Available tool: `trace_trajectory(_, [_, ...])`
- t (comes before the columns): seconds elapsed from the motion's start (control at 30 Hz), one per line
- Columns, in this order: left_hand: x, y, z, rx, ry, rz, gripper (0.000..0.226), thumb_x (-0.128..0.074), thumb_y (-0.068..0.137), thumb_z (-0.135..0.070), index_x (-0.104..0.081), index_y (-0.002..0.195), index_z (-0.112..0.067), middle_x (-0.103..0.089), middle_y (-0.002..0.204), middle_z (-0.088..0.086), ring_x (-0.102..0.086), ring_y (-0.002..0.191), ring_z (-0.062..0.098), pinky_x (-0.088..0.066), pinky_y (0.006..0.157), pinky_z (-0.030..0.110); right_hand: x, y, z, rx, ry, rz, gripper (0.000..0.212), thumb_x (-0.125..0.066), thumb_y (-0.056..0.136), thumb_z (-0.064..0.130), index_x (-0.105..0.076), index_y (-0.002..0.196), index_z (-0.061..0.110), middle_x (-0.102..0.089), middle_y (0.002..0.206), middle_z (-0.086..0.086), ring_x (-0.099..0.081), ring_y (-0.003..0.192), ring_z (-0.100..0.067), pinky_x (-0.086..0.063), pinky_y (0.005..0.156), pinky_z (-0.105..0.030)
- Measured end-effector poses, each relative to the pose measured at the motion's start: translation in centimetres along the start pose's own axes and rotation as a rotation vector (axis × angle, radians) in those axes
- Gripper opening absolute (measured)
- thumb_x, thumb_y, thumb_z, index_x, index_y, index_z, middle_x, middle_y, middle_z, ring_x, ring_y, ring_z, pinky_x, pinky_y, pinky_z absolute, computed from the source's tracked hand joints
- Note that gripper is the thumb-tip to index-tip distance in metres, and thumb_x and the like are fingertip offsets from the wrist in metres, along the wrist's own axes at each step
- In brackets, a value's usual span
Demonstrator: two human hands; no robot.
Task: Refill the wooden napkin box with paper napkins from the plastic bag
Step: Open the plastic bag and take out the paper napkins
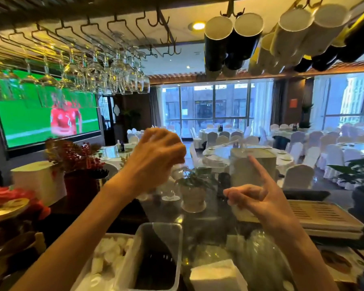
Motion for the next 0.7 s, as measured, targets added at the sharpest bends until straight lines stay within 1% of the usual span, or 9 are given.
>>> trace_trajectory(0.07, [1.0,0.7,1.2,0.221,-0.217,0.024,0.008,-0.072,0.082,-0.017,-0.066,0.082,-0.023,-0.066,0.091,-0.006,-0.056,0.093,0.024,-0.034,0.083,0.041,0.4,-0.5,-0.3,-0.035,-0.018,-0.009,0.107,-0.079,0.066,0.016,-0.019,0.152,0.035,-0.079,0.085,-0.011,-0.076,0.082,-0.023,-0.058,0.062,-0.021])
trace_trajectory(0.13, [1.6,0.9,1.4,0.356,-0.526,0.094,0.008,-0.068,0.085,-0.031,-0.063,0.091,-0.030,-0.060,0.097,-0.018,-0.048,0.098,0.011,-0.032,0.086,0.031,0.5,-1.0,-0.7,-0.073,-0.014,-0.010,0.110,-0.081,0.064,0.019,-0.017,0.152,0.036,-0.079,0.087,-0.011,-0.076,0.082,-0.024,-0.059,0.063,-0.023])
trace_trajectory(0.17, [1.9,1.0,0.7,0.359,-0.572,0.104,0.013,-0.064,0.085,-0.040,-0.061,0.096,-0.034,-0.056,0.101,-0.024,-0.045,0.101,0.006,-0.029,0.089,0.022,0.5,-1.1,-0.8,-0.087,-0.009,-0.006,0.112,-0.082,0.063,0.022,-0.017,0.153,0.038,-0.079,0.087,-0.011,-0.076,0.082,-0.025,-0.059,0.063,-0.024])
trace_trajectory(0.23, [2.4,1.3,-1.5,0.248,-0.423,0.069,0.025,-0.058,0.082,-0.053,-0.056,0.103,-0.040,-0.052,0.107,-0.027,-0.040,0.110,0.003,-0.022,0.093,0.016,0.3,-1.4,-0.8,-0.105,0.011,-0.002,0.115,-0.084,0.060,0.027,-0.017,0.152,0.039,-0.079,0.088,-0.011,-0.076,0.080,-0.025,-0.058,0.062,-0.024])
trace_trajectory(0.33, [2.2,2.2,-5.2,-0.017,-0.089,0.058,0.036,-0.058,0.077,-0.063,-0.056,0.104,-0.039,-0.057,0.117,-0.013,-0.040,0.121,0.015,-0.019,0.099,0.034,-0.2,-1.7,-0.4,-0.110,0.022,-0.010,0.117,-0.085,0.058,0.032,-0.016,0.153,0.039,-0.079,0.088,-0.010,-0.076,0.080,-0.024,-0.057,0.062,-0.021])
trace_trajectory(0.43, [1.0,3.0,-6.2,-0.089,-0.003,0.095,0.029,-0.065,0.080,-0.053,-0.060,0.101,-0.033,-0.059,0.117,-0.005,-0.046,0.120,0.024,-0.020,0.100,0.038,-0.5,-2.3,0.0,-0.088,0.003,0.002,0.114,-0.084,0.063,0.029,-0.015,0.153,0.038,-0.080,0.088,-0.008,-0.077,0.081,-0.022,-0.057,0.062,-0.020])
trace_trajectory(0.53, [0.4,3.4,-6.3,-0.051,-0.071,0.088,0.014,-0.069,0.085,-0.034,-0.064,0.092,-0.024,-0.063,0.108,-0.002,-0.053,0.108,0.024,-0.032,0.093,0.038,-0.5,-3.0,0.1,-0.086,-0.016,0.010,0.112,-0.082,0.069,0.017,-0.011,0.153,0.036,-0.079,0.085,-0.009,-0.076,0.076,-0.021,-0.057,0.062,-0.021])
trace_trajectory(0.63, [1.0,4.2,-4.7,0.217,-0.453,-0.002,0.006,-0.069,0.085,-0.018,-0.064,0.086,-0.015,-0.060,0.092,-0.004,-0.054,0.091,0.015,-0.040,0.080,0.027,-0.5,-3.6,-0.1,-0.089,-0.045,0.016,0.112,-0.082,0.071,0.014,-0.009,0.153,0.036,-0.079,0.083,-0.010,-0.075,0.073,-0.022,-0.059,0.062,-0.025])
trace_trajectory(0.7, [1.4,4.3,-4.0,0.323,-0.718,0.055,0.017,-0.064,0.085,-0.035,-0.062,0.092,-0.020,-0.059,0.094,-0.012,-0.053,0.092,0.007,-0.039,0.079,0.016,-0.6,-4.0,-0.2,-0.099,-0.023,0.010,0.112,-0.083,0.070,0.016,-0.010,0.153,0.037,-0.079,0.082,-0.010,-0.075,0.074,-0.024,-0.061,0.065,-0.028])
Point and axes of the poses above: each hand's wrist, its own y-axis towards the middle knuckle, its own x-axis out of the back of the hand, z = x × y, the point moved 2 cm from there along y, towards the middle knuckle
